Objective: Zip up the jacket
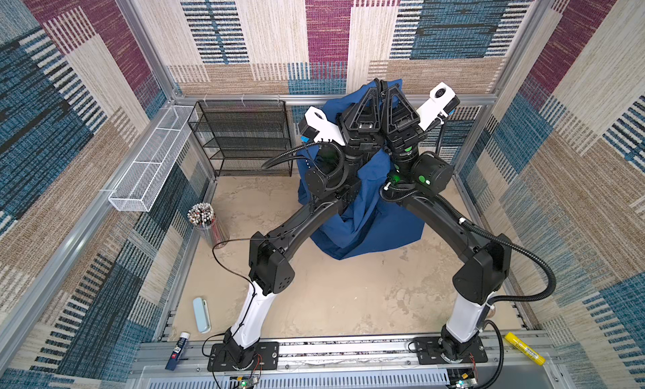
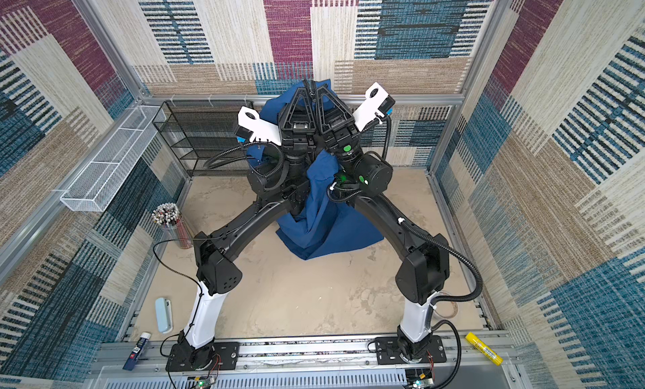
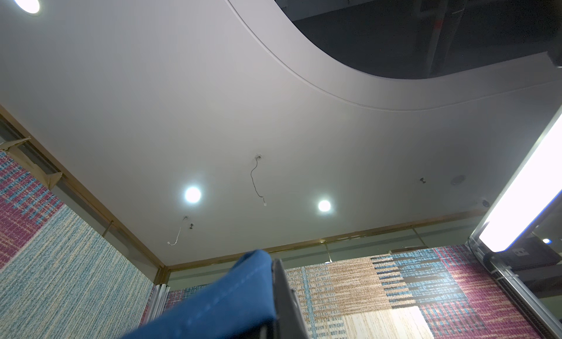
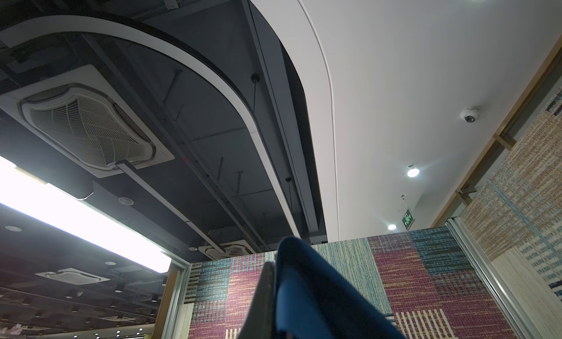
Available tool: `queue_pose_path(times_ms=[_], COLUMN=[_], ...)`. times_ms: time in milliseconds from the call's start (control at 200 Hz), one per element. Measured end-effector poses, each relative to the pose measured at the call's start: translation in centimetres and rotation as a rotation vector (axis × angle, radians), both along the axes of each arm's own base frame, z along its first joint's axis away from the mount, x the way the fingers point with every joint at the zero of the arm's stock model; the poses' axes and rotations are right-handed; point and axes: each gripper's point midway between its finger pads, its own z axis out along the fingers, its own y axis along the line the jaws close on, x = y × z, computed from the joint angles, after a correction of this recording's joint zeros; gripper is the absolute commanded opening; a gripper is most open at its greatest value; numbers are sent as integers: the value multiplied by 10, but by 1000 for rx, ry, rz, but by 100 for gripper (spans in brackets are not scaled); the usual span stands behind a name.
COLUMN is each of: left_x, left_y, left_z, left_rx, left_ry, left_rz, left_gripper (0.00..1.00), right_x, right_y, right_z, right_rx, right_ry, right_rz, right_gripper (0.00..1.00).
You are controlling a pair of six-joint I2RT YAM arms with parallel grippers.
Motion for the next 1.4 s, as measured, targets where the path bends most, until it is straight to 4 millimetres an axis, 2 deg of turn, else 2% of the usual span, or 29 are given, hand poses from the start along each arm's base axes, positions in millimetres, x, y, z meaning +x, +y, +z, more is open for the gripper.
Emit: queue_pose_path(times_ms=[741, 1127, 1403], left_x=[4, 2, 2], left_y=[-5, -7, -7], left_z=[-7, -7, -6], left_rx=[45, 72, 73], left_ry=[36, 37, 38], left_rz=[21, 23, 23], left_gripper=[0, 0, 0], right_x=[6, -1, 0], right_y=[-6, -21, -23], right_z=[-13, -12, -8], right_rx=[4, 1, 9], right_ry=[62, 54, 42], right_rz=[-59, -116, -123], right_gripper=[0, 0, 0])
